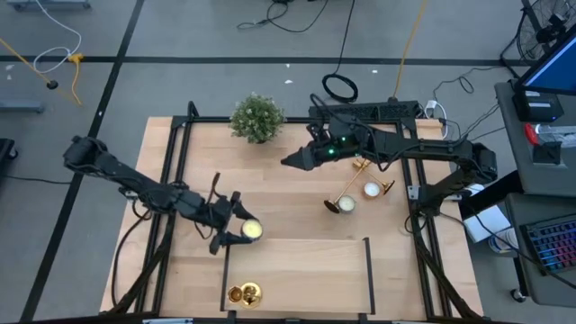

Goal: Pick & Place candle stick holders
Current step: Put the black patterned scented candle on the shelf

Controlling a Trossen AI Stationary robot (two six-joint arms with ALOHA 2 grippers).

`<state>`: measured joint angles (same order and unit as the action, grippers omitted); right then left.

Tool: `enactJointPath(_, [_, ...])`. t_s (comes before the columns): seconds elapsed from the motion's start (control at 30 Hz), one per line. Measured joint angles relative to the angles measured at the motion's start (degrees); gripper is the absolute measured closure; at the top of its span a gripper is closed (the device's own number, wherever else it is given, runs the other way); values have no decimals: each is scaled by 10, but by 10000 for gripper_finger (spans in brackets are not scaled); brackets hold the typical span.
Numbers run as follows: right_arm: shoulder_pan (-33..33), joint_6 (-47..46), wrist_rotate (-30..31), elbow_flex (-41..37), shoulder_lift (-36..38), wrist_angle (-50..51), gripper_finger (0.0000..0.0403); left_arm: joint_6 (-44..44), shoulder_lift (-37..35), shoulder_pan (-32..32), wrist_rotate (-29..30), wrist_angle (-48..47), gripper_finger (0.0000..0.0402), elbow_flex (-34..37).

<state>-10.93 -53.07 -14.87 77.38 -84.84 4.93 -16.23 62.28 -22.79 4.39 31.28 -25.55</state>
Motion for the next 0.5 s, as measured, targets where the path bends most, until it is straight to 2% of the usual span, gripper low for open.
enactJointPath(0.27, [2,4,14,0,0,1,78,-33,54,-7,-77,-13,104,-48])
enactJointPath(0.5, [5,5,14,0,0,0,78,-15,91,-26,-81,-81,104,-94])
